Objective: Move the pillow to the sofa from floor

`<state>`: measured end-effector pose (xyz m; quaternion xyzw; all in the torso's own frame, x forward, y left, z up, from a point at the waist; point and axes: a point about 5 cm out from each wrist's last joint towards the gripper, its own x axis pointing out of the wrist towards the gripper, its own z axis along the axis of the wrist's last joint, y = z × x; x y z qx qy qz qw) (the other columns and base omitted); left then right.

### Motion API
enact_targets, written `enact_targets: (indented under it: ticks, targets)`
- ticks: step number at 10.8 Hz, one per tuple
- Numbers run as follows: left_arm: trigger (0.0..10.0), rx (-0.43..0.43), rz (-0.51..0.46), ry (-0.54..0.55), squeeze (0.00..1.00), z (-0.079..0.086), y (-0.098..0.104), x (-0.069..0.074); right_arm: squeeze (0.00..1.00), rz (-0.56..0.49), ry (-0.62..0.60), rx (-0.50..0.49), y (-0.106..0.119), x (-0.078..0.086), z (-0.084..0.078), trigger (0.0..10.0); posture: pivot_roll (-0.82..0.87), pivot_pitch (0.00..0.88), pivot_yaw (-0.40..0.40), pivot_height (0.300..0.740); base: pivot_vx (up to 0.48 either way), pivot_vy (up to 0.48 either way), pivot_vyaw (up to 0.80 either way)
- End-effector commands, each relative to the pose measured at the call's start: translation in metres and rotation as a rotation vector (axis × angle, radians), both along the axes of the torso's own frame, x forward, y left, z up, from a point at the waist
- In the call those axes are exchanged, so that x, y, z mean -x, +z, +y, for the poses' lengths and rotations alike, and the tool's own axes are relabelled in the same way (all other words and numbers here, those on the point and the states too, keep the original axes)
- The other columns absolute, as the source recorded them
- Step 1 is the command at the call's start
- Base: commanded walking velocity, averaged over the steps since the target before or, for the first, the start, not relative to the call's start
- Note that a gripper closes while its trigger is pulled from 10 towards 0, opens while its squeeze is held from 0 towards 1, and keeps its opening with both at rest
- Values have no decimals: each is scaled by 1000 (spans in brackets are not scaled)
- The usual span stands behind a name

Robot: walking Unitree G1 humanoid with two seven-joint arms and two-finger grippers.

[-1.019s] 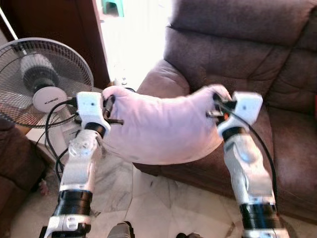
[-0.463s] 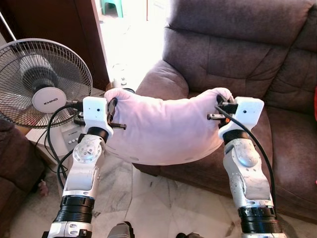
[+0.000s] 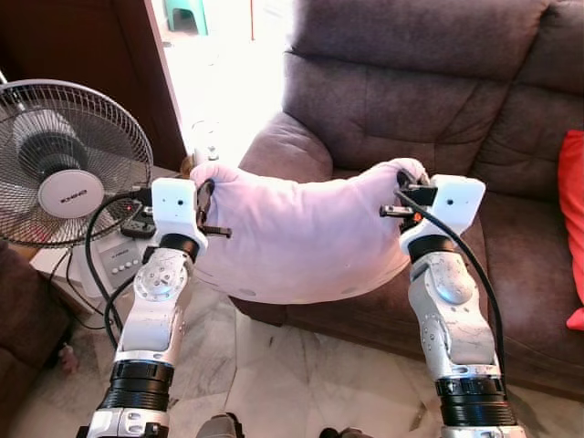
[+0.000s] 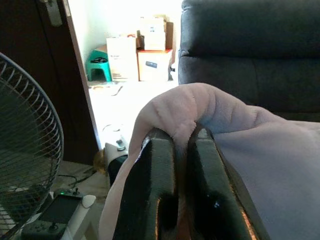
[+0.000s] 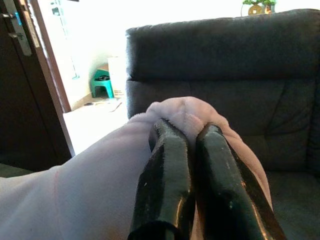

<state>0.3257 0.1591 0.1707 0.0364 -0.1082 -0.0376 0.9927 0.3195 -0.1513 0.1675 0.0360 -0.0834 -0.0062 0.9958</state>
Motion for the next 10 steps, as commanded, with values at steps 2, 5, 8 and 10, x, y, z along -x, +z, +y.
enact_targets:
  ticks: [2, 5, 8, 10]
  targets:
    - [10000, -28, -55, -9, 0, -2, 9, 0, 0, -88, 10, -12, 20, -3, 3, 10000, 110, 37, -29, 740, 0, 0, 0]
    - [10000, -38, -48, -3, 0, -1, 7, 0, 0, -91, 12, -38, 21, -4, 3, 10000, 110, 46, -29, 740, 0, -192, -233]
    - [10000, -46, -41, -2, 0, -1, 6, 0, 0, -98, 13, -27, 23, -4, 3, 10000, 108, 59, -33, 740, 0, 0, 0]
    - [10000, -45, -44, 5, 0, 0, 6, 0, 0, -85, 12, -35, 22, -5, 2, 10000, 110, 61, -37, 740, 0, 0, 0]
